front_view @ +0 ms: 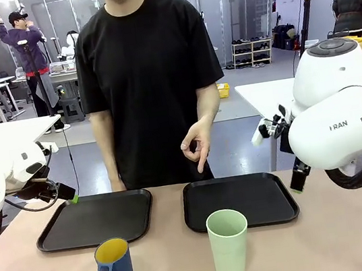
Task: Sort and store the cups by type.
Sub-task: Pick up the Reusable plastic cup.
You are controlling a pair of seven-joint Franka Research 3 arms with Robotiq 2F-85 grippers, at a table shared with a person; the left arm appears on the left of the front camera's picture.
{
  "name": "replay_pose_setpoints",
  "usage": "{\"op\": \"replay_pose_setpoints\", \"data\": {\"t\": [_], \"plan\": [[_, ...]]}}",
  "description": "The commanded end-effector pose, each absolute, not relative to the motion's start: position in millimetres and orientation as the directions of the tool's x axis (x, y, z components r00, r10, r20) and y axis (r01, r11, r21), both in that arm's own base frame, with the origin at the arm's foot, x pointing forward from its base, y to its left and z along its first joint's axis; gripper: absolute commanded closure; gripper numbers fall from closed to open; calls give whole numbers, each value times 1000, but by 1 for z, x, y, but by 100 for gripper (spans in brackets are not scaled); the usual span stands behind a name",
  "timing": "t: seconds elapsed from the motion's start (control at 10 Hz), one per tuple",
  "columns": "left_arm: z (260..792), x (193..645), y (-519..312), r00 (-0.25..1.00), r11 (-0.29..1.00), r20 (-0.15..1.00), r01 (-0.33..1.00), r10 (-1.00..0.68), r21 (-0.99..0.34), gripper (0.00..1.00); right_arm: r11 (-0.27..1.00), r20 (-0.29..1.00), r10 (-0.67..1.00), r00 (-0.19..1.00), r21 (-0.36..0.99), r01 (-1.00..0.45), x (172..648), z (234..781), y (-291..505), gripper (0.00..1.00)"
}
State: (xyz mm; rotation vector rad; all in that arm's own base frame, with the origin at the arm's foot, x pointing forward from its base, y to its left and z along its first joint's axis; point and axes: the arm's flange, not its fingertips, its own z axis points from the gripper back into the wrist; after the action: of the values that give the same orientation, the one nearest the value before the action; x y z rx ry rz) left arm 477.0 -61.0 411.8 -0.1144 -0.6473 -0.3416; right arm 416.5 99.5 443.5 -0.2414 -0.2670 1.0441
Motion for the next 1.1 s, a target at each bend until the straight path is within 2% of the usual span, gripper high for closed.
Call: {"op": "replay_pose_setpoints", "data": {"t": [0.0, 0.1, 0.3, 0.4, 0.6, 0.7, 0.8, 1.0], "plan": [[413, 477, -62, 742, 938, 610, 348, -277, 2, 0, 215, 13, 974, 224, -349, -912, 419, 449, 86, 0], [413, 477, -62, 742, 938, 610, 348, -277, 2, 0, 153, 22, 988, 154, -337, -929, 420, 444, 88, 0], [413, 477, -62, 742, 938, 610, 348, -277, 2, 0, 104, 58, 994, 90, -300, -948, 421, 440, 89, 0], [413, 477, -62, 742, 938, 610, 348, -277, 2, 0, 162, 1, 985, 171, -320, -933, 416, 442, 97, 0], [413, 477, -62, 742, 938, 610, 348, -277, 2, 0, 162, 1, 985, 171, -320, -933, 416, 442, 97, 0], [413, 477, -62, 742, 938, 610, 348, -277, 2, 0, 125, 6, 991, 130, -317, -940, 418, 442, 95, 0], [413, 477, -62, 742, 938, 610, 348, -277, 2, 0, -42, 48, 997, -54, -225, -974, 426, 436, 94, 0], [413, 477, -62, 742, 938, 610, 348, -277, 2, 0, -65, 62, 995, -76, -165, -984, 423, 405, 90, 0]]}}
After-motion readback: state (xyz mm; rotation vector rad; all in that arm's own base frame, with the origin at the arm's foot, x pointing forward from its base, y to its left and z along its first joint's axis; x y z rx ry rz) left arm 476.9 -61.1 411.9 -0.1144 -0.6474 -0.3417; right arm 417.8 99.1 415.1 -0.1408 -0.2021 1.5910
